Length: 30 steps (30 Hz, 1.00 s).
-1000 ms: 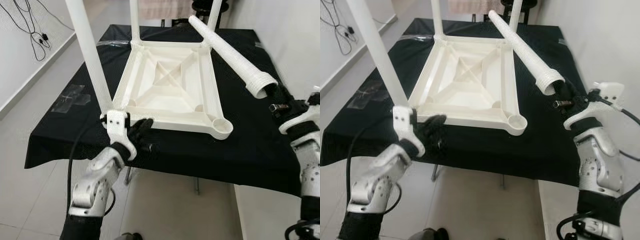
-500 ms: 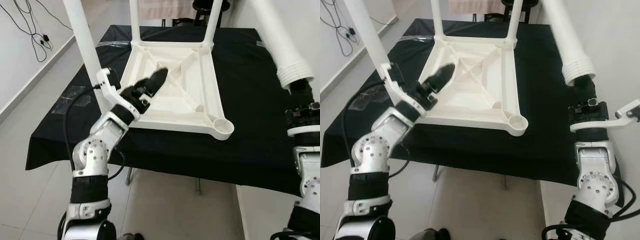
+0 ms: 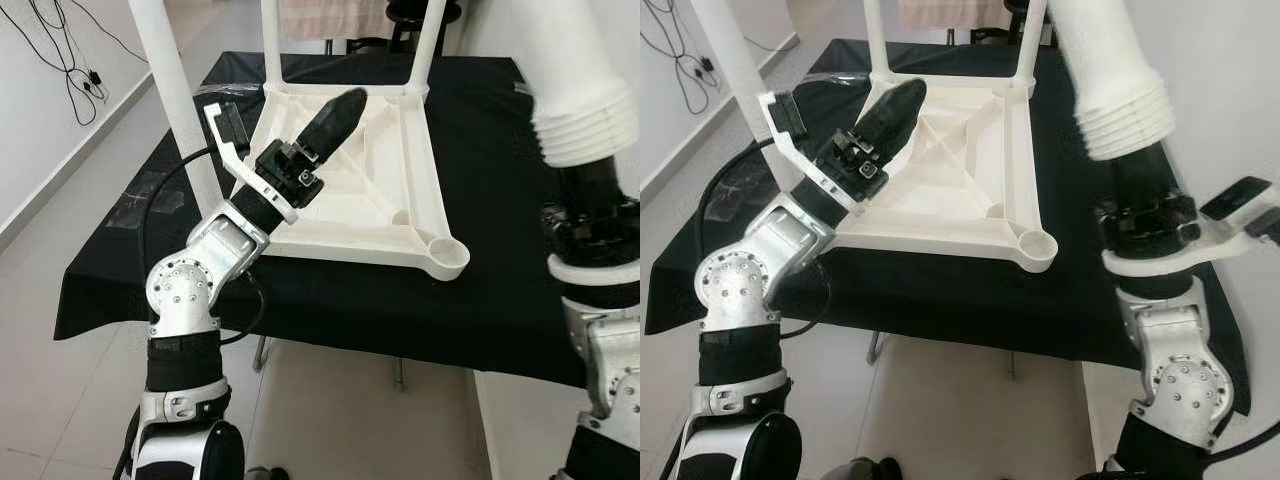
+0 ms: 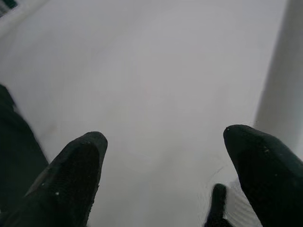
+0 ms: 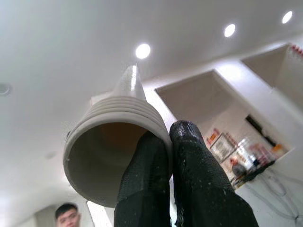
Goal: Building children table
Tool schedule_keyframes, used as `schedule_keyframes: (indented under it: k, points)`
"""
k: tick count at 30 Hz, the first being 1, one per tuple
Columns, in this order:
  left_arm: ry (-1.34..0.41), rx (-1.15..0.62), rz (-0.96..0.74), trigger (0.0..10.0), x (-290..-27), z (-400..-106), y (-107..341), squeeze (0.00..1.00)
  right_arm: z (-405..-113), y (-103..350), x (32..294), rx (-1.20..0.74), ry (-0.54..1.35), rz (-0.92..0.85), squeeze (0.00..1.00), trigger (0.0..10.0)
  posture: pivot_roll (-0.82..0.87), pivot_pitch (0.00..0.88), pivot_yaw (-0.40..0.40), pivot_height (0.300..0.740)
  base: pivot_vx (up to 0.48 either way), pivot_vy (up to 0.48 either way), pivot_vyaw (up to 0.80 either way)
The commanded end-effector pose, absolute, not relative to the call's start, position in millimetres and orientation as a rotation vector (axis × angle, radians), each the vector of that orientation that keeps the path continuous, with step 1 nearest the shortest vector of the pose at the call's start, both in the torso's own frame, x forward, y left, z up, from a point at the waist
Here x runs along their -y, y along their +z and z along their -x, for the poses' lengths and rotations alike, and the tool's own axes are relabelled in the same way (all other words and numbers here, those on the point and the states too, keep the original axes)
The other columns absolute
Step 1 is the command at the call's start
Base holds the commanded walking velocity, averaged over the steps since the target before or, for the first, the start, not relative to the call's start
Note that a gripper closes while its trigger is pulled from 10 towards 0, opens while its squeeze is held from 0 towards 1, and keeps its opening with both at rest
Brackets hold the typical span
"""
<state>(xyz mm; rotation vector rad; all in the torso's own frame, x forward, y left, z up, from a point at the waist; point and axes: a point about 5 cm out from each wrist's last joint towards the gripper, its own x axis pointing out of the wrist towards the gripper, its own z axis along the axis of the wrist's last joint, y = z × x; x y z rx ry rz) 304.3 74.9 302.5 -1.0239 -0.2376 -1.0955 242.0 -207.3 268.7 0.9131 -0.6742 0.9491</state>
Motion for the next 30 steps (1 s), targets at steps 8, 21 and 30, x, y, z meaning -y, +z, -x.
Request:
schedule_keyframes:
  k: [8,21,30]
  points:
    - [-1.456,0.346,0.821,10.0,-77.4,-260.7,316.5,0.00,-238.6,261.0,194.4,0.594,1.048,-0.891,0.00,0.0,-0.05,0.106,0.035,0.740,0.000,0.000,0.00]
    - [-1.375,0.417,0.812,10.0,-91.4,-269.3,330.9,0.00,-227.5,242.0,180.0,0.448,1.165,-0.812,0.00,0.0,-0.05,0.105,0.031,0.740,0.000,0.000,0.00]
    - [-1.385,0.471,0.811,10.0,-99.8,-269.2,339.9,0.00,-228.3,227.6,181.9,0.379,1.161,-0.799,0.00,0.0,-0.05,0.103,0.025,0.740,0.000,0.000,0.00]
